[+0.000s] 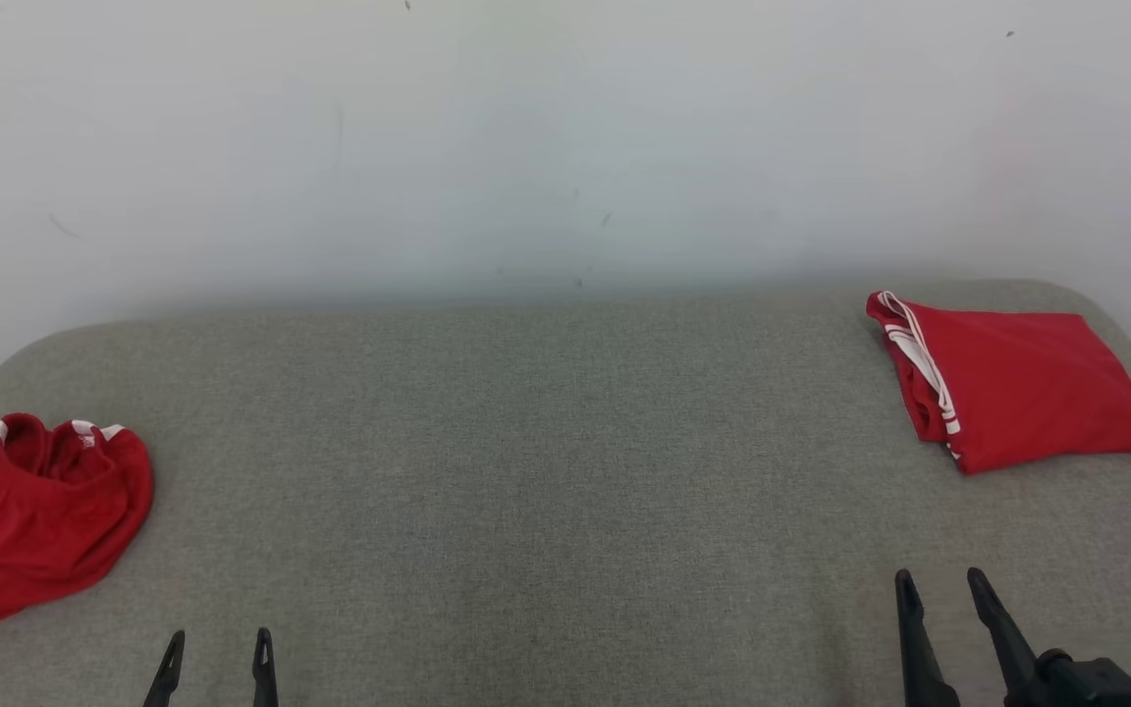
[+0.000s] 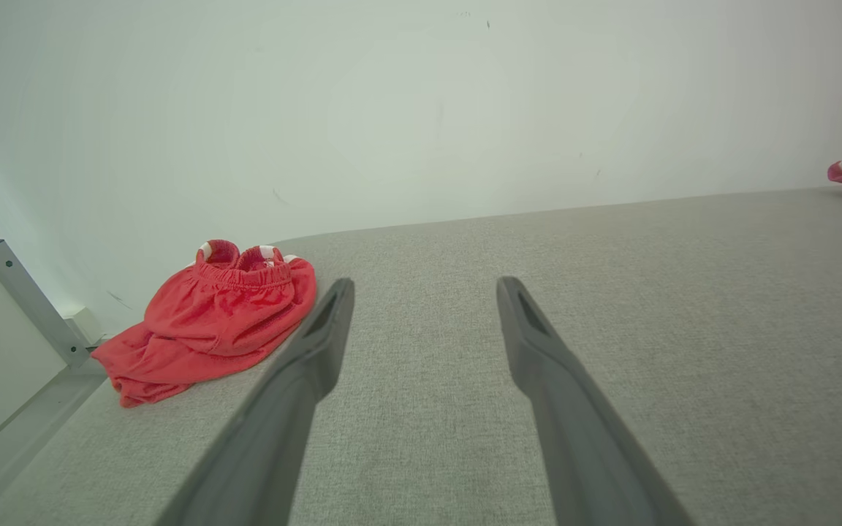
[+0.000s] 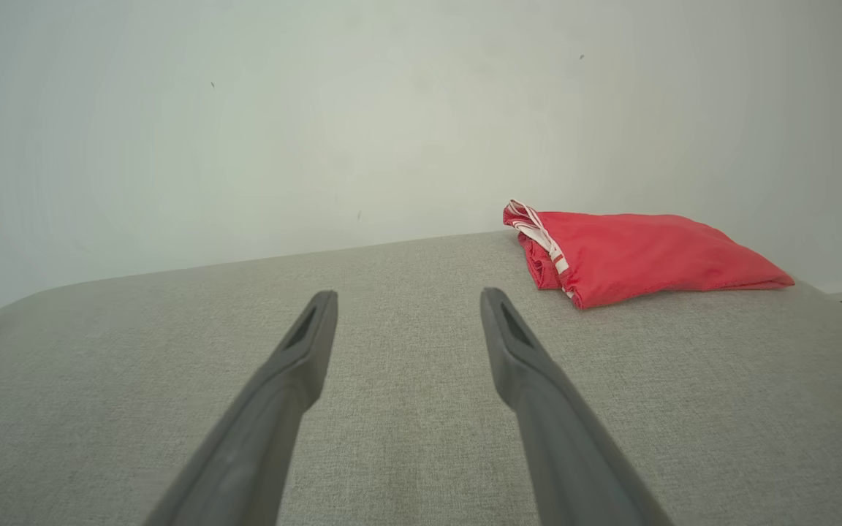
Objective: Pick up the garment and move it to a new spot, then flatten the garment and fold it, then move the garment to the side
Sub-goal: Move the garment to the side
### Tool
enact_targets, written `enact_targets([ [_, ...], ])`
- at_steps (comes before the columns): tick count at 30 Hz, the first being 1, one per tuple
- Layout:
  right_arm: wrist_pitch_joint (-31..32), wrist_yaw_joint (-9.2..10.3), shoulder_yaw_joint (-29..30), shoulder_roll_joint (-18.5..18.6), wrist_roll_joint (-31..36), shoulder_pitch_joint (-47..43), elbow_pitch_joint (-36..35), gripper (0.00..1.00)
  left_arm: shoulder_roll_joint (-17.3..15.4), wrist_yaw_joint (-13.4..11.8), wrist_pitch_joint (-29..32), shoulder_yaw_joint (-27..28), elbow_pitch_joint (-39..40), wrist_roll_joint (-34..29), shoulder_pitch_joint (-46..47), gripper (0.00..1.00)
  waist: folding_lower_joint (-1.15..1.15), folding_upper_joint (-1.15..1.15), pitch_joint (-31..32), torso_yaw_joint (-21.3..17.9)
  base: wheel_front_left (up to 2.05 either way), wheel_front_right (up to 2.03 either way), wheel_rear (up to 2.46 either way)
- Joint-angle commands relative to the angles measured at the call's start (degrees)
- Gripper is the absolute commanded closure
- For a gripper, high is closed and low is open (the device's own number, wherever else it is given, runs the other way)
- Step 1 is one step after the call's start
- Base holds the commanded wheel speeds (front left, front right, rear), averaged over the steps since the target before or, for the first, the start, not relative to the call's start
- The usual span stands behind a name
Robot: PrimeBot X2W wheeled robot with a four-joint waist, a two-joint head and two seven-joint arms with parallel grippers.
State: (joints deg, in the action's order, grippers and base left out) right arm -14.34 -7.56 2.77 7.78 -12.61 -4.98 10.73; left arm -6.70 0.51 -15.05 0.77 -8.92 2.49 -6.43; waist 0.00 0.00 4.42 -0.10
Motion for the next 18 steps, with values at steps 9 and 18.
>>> enact_targets([
  [9, -0.88, 0.12, -1.95, -2.07, 2.73, -0.58, 0.78, 0.0, -0.32, -0.94, -0.18, -0.29, -0.87, -1.31, -0.29, 0.0, 0.0, 0.0, 0.48, 0.86, 0.0, 0.0, 0.0],
  [18, -0.89, 0.12, -1.69, -2.81, 3.53, -0.61, -0.27, 0.0, -1.11, -0.65, -0.18, 0.02, -2.18, -0.75, 1.48, 0.0, 0.0, 0.0, 0.5, 1.46, 0.0, 0.0, 0.0],
])
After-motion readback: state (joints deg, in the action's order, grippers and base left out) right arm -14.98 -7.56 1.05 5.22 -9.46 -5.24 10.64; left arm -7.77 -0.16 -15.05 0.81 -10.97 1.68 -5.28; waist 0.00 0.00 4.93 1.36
